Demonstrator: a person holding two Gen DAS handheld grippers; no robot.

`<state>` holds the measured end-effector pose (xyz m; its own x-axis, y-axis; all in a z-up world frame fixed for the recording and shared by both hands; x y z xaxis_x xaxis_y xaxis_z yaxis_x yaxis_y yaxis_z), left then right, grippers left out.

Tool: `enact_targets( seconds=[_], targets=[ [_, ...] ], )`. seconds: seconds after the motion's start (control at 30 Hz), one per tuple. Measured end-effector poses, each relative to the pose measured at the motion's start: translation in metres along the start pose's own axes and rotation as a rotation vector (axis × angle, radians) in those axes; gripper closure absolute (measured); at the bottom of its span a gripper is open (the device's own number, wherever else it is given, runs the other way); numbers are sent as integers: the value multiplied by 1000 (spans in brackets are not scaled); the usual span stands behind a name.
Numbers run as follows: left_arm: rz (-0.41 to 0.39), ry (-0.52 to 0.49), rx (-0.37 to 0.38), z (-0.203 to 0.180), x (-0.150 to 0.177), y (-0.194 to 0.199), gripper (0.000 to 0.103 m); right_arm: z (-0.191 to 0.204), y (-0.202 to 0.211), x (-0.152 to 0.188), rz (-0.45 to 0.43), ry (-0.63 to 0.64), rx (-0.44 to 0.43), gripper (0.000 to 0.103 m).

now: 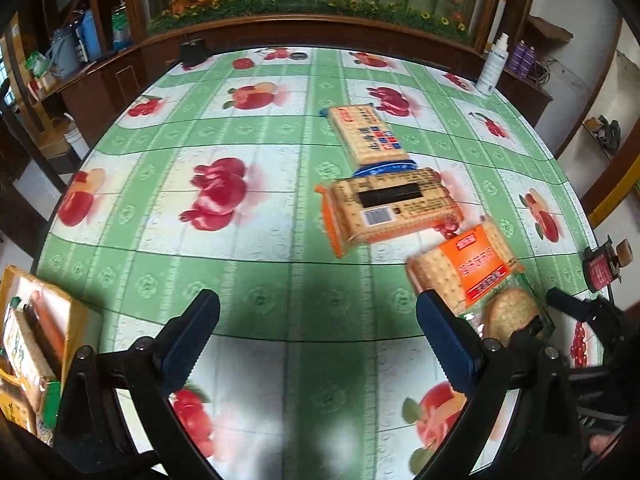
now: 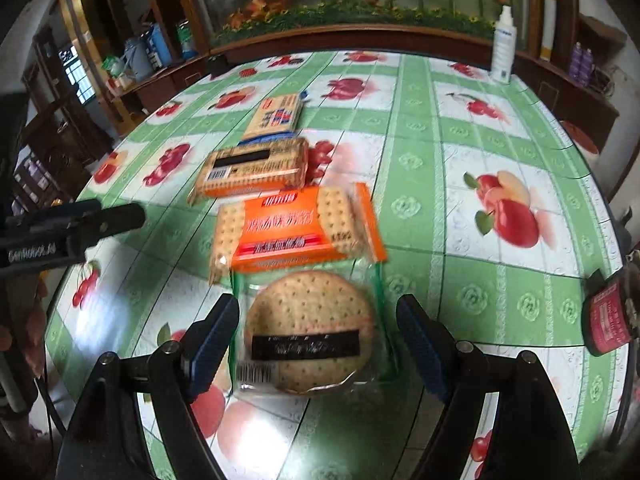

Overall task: Organize snacks
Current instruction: 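Move both tools back over the remaining packs on the table, then grasp the orange soda cracker pack with the left tool while the right tool grasps the round cracker bag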

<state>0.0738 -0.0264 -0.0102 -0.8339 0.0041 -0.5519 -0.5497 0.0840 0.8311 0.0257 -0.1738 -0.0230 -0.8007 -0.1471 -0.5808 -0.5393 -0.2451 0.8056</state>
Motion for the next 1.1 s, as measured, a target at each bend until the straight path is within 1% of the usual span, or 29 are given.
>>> enact_targets(
  seconds=[0.13,0.2,0.3,0.37,0.43,0.5,0.57,0.63,0.7,0.8,0.87,0.97,1.1],
  targets=[
    [3,-31,15,-14,-4,-2,4,-2,-6,3,23,-2,10,22],
    [7,-44,18,-21,-5,-3,4,-5,-8,1,23,-23,-1,22],
    [15,-46,22,-26,-6,-5,4,-3,-16,-5,21,-35,-41,22],
    [21,-45,31,-29,-6,-6,4,3,-21,-4,37,-4,-27,22],
    [24,-52,31,-32,-7,-7,4,12,-22,0,43,41,-34,22],
    [22,-66,30,-36,-9,-9,4,23,-17,8,51,74,-79,22],
    [23,-90,38,-44,-11,-10,4,34,-10,22,69,99,-143,22],
    [19,-124,59,-55,-13,-11,4,36,0,34,68,90,-179,22],
    [20,-167,94,-69,-15,-13,4,27,9,42,55,43,-183,22],
    [39,-244,181,-96,-15,-19,4,8,21,51,25,-47,-186,21],
    [48,-307,219,-110,-13,-24,4,0,27,56,17,-81,-185,21],
    [67,-403,228,-126,-11,-37,4,-5,32,60,14,-91,-170,21],
    [101,-484,237,-136,-8,-54,4,-4,33,59,17,-90,-170,21]
  ],
)
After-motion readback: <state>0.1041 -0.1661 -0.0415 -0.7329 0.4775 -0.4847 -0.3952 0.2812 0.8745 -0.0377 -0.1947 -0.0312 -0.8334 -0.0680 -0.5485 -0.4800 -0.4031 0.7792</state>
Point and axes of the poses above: each gripper's, at about its wrist camera, not at the fingertips, and y roughly against the way its jaws point, z to its left, x to its underside, the point moved 8 cm from there along -y, roughly the way its jaws point, and after that the axes turned 1 degree about y, right-handed, at the moved point
